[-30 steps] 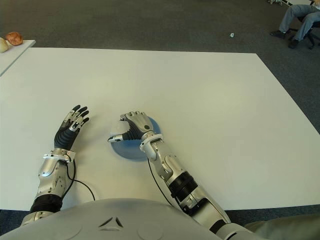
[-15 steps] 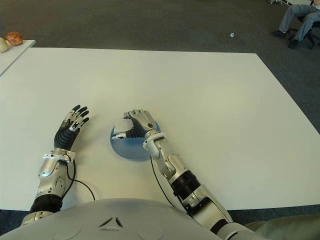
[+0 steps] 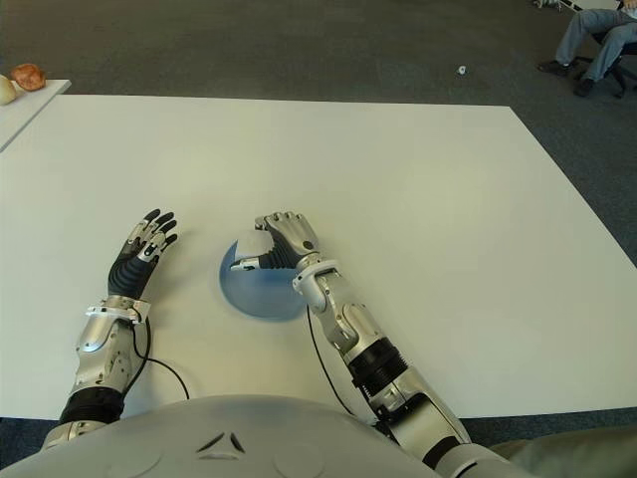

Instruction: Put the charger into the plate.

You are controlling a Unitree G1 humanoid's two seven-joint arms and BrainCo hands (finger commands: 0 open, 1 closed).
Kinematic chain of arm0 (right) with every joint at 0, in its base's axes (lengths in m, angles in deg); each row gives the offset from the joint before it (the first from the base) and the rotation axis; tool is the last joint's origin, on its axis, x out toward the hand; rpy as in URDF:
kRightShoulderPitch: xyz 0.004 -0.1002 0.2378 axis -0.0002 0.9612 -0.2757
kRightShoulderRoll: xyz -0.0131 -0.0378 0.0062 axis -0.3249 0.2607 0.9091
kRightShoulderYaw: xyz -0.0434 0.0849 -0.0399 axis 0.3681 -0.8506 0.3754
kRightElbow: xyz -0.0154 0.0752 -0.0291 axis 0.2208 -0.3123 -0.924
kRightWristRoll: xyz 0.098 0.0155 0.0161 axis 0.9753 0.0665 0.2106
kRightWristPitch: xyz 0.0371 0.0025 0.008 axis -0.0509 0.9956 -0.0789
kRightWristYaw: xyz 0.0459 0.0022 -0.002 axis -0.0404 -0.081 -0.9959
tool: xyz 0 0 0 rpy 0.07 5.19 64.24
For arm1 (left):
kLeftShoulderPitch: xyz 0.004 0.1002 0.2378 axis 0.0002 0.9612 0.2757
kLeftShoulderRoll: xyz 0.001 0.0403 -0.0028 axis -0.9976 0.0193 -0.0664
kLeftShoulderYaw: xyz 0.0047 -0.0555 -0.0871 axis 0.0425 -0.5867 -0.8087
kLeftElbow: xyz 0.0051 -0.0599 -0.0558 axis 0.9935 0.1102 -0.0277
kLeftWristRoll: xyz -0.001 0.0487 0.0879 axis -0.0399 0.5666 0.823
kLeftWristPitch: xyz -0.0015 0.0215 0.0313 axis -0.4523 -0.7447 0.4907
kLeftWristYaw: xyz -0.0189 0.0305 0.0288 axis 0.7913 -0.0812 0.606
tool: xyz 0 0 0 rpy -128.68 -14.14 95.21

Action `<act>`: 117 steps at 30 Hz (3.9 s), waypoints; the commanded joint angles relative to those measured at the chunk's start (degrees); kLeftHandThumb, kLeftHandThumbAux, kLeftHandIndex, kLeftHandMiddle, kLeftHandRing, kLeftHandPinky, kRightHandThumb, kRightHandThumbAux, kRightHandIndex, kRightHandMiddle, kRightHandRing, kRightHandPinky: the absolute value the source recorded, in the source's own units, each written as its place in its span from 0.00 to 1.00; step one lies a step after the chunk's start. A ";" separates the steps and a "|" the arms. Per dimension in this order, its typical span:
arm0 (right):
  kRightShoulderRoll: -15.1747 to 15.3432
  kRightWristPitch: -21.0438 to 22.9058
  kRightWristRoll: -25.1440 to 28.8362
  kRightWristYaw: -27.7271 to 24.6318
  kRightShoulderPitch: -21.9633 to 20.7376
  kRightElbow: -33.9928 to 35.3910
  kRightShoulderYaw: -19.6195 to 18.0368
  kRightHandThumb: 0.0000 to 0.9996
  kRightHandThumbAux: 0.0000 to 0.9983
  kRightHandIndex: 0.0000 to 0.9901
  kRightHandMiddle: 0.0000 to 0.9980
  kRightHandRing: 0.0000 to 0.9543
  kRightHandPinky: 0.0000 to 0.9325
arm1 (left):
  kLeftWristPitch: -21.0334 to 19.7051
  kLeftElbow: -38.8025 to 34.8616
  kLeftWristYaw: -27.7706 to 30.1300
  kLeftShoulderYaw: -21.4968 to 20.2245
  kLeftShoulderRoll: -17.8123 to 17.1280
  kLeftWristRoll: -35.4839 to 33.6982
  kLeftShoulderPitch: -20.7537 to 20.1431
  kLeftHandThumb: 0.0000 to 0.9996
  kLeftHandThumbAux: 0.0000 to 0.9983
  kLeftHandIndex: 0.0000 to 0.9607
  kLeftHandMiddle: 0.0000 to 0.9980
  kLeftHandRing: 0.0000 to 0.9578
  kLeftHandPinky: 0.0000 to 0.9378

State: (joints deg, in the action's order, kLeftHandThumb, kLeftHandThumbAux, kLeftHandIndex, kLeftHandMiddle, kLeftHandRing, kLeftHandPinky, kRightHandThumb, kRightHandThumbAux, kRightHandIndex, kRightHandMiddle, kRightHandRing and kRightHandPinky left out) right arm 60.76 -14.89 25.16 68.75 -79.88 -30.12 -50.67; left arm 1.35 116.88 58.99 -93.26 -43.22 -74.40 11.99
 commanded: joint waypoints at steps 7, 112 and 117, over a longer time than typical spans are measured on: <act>3.14 -2.62 -2.62 3.97 -0.38 0.70 0.39 0.84 0.53 0.61 0.71 0.72 0.69 | -4.94 6.47 0.25 1.41 2.80 0.44 5.01 0.00 0.49 0.10 0.12 0.10 0.10; -9.96 -14.86 42.77 7.71 12.18 -8.28 -33.94 0.00 0.83 0.00 0.03 0.00 0.02 | -3.69 8.97 2.14 0.58 1.52 0.16 4.40 0.00 0.48 0.08 0.17 0.15 0.11; -10.93 -16.77 41.79 8.71 12.43 -9.92 -33.52 0.00 0.85 0.04 0.06 0.03 0.06 | -3.42 9.60 2.36 0.36 1.32 0.05 3.85 0.00 0.48 0.09 0.17 0.15 0.12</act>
State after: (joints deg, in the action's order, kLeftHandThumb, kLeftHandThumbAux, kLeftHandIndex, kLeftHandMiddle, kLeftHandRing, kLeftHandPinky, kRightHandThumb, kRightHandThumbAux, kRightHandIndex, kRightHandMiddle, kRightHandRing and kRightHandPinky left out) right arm 50.93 -29.99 66.84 76.98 -67.95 -38.37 -84.55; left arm 2.69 118.17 60.82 -93.51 -43.83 -74.67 11.67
